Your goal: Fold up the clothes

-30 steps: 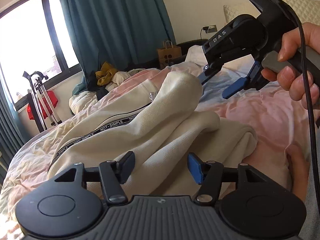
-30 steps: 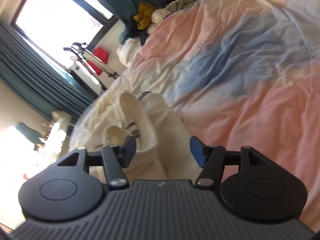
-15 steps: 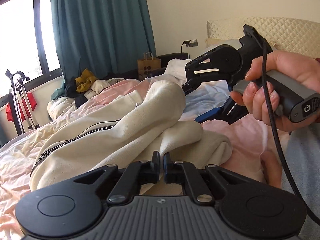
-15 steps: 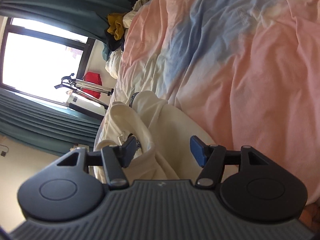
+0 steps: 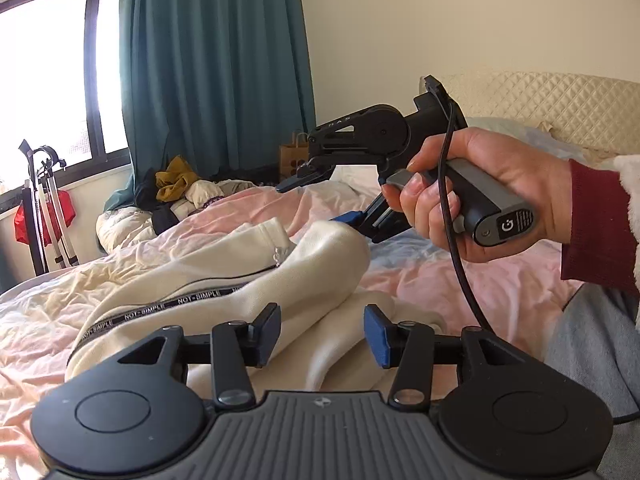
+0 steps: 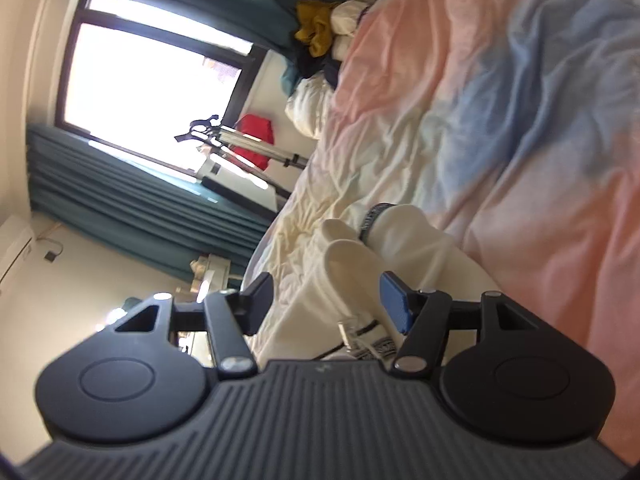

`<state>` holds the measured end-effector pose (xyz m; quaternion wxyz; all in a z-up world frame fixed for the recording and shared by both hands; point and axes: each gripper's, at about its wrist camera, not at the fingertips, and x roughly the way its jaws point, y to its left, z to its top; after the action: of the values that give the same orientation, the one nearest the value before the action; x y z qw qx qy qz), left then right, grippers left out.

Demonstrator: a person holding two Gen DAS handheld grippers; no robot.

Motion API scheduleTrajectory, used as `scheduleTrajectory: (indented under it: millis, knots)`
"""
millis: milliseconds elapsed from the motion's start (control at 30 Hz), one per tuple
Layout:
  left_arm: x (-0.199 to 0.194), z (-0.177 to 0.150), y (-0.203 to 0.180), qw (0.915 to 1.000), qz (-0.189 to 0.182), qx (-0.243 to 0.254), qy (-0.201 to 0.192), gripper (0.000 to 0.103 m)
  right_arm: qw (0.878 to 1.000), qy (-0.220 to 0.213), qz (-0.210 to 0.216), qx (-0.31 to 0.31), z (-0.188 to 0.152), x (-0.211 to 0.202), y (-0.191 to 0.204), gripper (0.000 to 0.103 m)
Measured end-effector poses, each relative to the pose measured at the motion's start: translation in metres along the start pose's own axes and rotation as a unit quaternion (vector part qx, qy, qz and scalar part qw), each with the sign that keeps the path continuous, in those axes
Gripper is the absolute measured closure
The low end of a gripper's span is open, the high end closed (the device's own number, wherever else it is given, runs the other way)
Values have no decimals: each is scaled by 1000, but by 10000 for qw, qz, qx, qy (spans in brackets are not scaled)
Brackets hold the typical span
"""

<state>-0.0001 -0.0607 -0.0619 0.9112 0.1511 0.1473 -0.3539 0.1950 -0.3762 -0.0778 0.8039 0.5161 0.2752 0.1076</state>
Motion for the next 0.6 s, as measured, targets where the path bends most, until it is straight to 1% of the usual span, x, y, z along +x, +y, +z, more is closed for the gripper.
scheduleTrajectory:
  millis: [67,133,167,233,267,300,367,400,433,467,567,600]
  knots:
    - [8,8,2,9998,166,44,134,54,9996,227,87,-119,4,12,4,41]
    - [18,13,7,9994,180,136,266,54,9989,459,64,-108,5,25,2,41]
    - [25,14,9,9990,182,208,361,54,9985,541,-15,-100,5,30,0,41]
    - [43,15,12,9970,178,418,628,56,9980,621,-53,-80,7,39,-4,42]
    - [50,15,13,9961,183,499,698,57,9974,700,45,-132,9,42,-3,48]
    - [54,15,13,9959,198,550,688,57,9967,779,144,-183,10,45,-2,58]
    - [63,17,14,9958,226,635,625,57,9953,880,296,-268,12,50,0,91]
    - [65,19,15,9964,248,644,499,57,9954,825,374,-314,12,49,2,94]
    - [67,20,15,9969,268,644,369,57,9954,755,473,-340,12,46,3,95]
    - [69,20,17,9973,255,629,296,53,9953,659,623,-342,14,42,5,95]
    - [83,20,24,9980,169,534,300,53,9902,414,1295,-327,18,29,13,95]
    - [89,18,26,9981,153,491,326,53,9878,399,1453,-380,18,27,17,95]
